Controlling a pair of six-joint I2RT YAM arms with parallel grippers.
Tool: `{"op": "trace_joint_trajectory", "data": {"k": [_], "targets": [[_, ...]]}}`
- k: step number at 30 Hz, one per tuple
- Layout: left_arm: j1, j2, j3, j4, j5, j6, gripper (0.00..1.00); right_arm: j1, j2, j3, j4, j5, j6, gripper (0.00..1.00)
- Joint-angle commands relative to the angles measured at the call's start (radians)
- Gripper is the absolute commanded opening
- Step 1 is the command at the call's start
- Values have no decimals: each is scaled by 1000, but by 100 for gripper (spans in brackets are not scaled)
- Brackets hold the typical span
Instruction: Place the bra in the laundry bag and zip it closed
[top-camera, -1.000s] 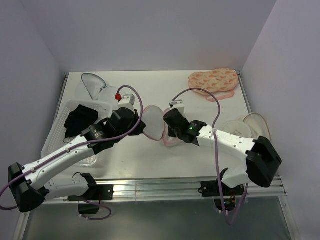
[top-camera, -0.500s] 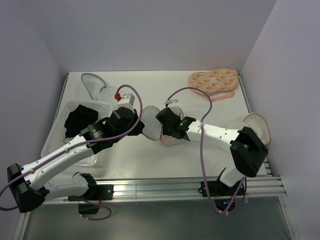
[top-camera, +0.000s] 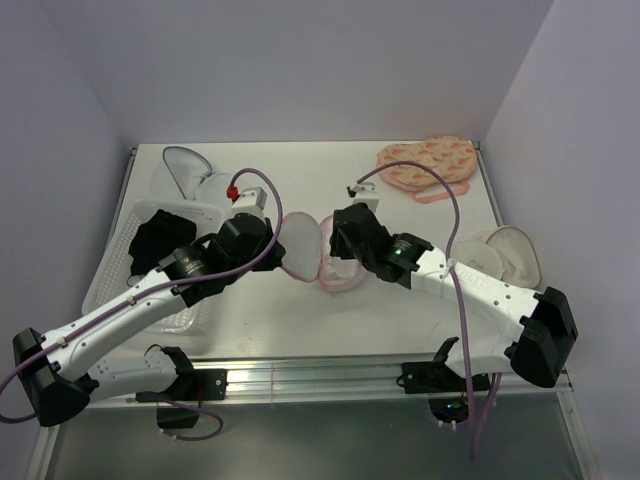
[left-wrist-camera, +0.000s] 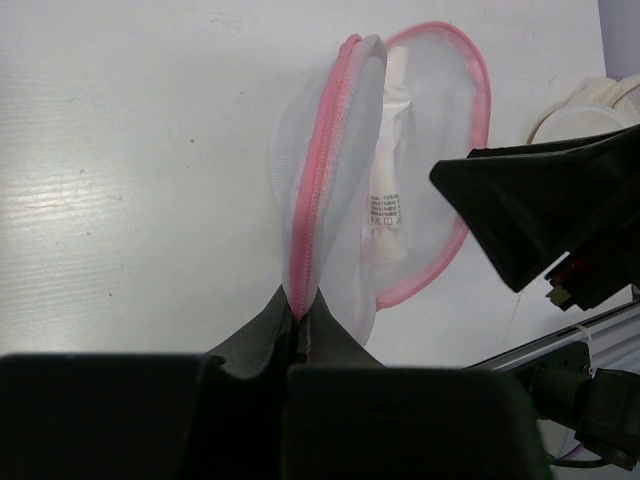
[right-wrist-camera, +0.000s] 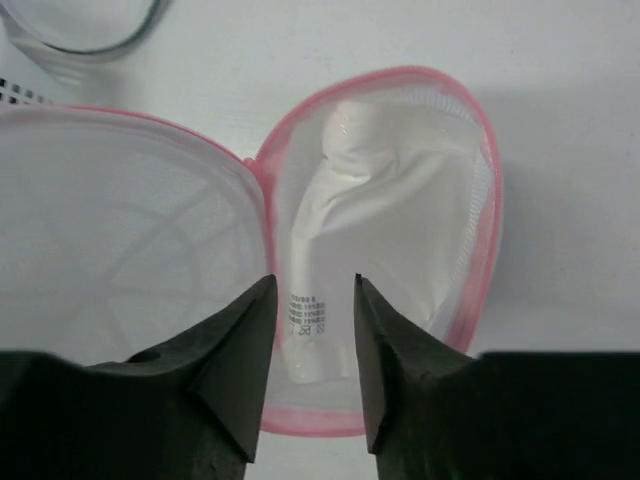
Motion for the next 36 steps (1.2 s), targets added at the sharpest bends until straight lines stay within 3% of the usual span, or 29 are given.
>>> {"op": "trace_joint_trajectory", "data": {"k": [1,2,5,10,18,24,31,36], "targets": [[6,-14,58,2,-13,11,0,5,-8,13,19,8,24,42],[4,-14,61,-1,-15,13,0,6,3,16,19,0,31,30],[6,-14,70,-10,-18,13,0,5,61,8,49,-15,50,14],[6,-19,97,-24,-15,14,0,-3,199,-1,130,-38,70,6],[4,-42,132,-82,-52,5,0,-20,383,-1,216,-76,100,3],[12,-32,110,-75,-85,-16,0,-55,416,-13,223,-67,97,1],[89,17,61,54,-81,-29,2,-135,397,36,193,-69,42,5],[173,148,128,195,-32,20,3,-234,462,157,158,-101,-24,5]]}}
